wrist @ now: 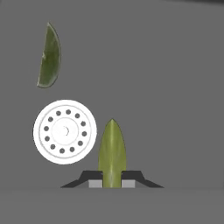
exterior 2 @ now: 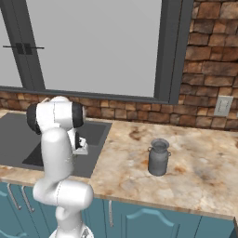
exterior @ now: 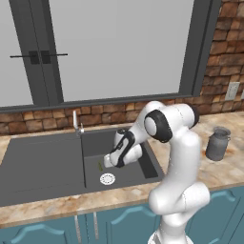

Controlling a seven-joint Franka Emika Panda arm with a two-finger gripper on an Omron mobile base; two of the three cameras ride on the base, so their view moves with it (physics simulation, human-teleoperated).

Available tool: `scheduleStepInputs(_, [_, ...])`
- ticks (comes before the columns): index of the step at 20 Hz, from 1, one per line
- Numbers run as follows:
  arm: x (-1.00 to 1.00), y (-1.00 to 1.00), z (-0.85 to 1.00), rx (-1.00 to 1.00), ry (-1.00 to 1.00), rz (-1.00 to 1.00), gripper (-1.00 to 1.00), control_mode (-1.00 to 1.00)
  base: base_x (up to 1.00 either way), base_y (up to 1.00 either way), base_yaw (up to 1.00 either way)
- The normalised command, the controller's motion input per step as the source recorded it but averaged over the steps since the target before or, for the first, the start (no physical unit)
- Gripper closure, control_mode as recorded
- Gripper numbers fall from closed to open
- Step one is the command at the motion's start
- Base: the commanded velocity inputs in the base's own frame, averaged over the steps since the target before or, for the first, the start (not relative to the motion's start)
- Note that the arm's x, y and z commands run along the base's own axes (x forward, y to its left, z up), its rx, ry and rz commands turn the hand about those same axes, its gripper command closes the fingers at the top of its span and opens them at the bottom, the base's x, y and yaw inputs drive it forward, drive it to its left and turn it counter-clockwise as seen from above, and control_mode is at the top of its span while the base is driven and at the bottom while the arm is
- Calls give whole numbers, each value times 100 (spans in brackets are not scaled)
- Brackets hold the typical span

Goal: Pick up all produce items and place them in the sink. Turn on the sink faucet to wash them. Then turn the sink off and put them in the tray.

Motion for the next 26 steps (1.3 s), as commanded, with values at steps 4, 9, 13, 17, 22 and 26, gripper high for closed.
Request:
scheduleStepInputs(4, [49, 21, -34, 0, 0, 1, 100, -100, 0, 0, 0])
scheduleStepInputs(9, [40, 1, -33, 0, 0, 0, 100, -100, 0, 0, 0])
scheduleStepInputs(13, [32, 0, -29, 1, 0, 0, 100, -100, 0, 0, 0])
scheduleStepInputs(17, [28, 0, -28, 1, -1, 0, 100, -100, 0, 0, 0])
scheduleStepInputs(22, [21, 0, -29, 1, -3, 0, 100, -100, 0, 0, 0])
scheduleStepInputs(26, [14, 0, -26, 1, -4, 0, -100, -100, 0, 0, 0])
